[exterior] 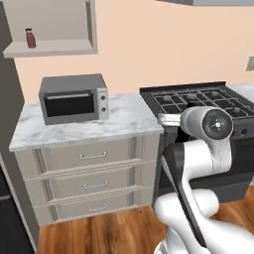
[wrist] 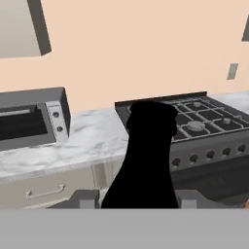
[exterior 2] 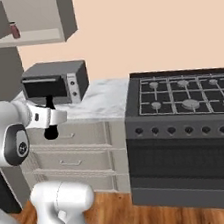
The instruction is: Sort all alcoholic drinks to one cabinet, and non-alcoholic drinks to the other.
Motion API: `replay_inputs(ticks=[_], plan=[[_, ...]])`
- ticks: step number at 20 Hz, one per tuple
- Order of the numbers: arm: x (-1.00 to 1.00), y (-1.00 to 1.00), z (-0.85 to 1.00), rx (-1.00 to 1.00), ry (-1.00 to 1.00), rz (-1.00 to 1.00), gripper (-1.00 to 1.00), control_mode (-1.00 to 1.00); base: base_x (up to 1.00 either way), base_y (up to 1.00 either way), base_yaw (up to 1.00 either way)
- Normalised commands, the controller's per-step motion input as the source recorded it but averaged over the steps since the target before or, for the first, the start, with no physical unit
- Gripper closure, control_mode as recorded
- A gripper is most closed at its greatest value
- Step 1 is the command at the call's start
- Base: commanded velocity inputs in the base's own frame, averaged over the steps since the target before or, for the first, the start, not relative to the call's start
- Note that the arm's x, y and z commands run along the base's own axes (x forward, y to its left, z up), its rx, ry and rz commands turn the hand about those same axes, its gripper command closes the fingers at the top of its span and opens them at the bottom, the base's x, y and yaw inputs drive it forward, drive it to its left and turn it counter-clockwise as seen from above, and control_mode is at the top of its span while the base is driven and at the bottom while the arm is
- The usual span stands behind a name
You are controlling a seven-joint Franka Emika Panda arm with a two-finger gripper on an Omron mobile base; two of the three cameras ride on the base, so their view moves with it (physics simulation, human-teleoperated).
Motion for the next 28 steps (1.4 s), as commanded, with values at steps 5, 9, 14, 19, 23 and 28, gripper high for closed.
replay_inputs(ticks=[5,9,14,19,23,28], plan=[[0.00,0.00,0.00,0.00,0.00,0.00,1.00,1.00,0.62,0.76,0.00],[0.00,0.00,0.00,0.00,0.00,0.00,1.00,1.00,0.90,0.61,0.00],[0.00,0.00,0.00,0.00,0.00,0.00,1.00,1.00,0.87,0.56,0.00],[0.00,0.00,0.00,0.00,0.00,0.00,1.00,1.00,0.85,0.61,0.00],[0.00,0.00,0.00,0.00,0.00,0.00,1.00,1.00,0.73,0.54,0.00],[0.02,0.06,0.01,-0.01,0.00,0.00,1.00,-1.00,0.38,0.36,0.00]])
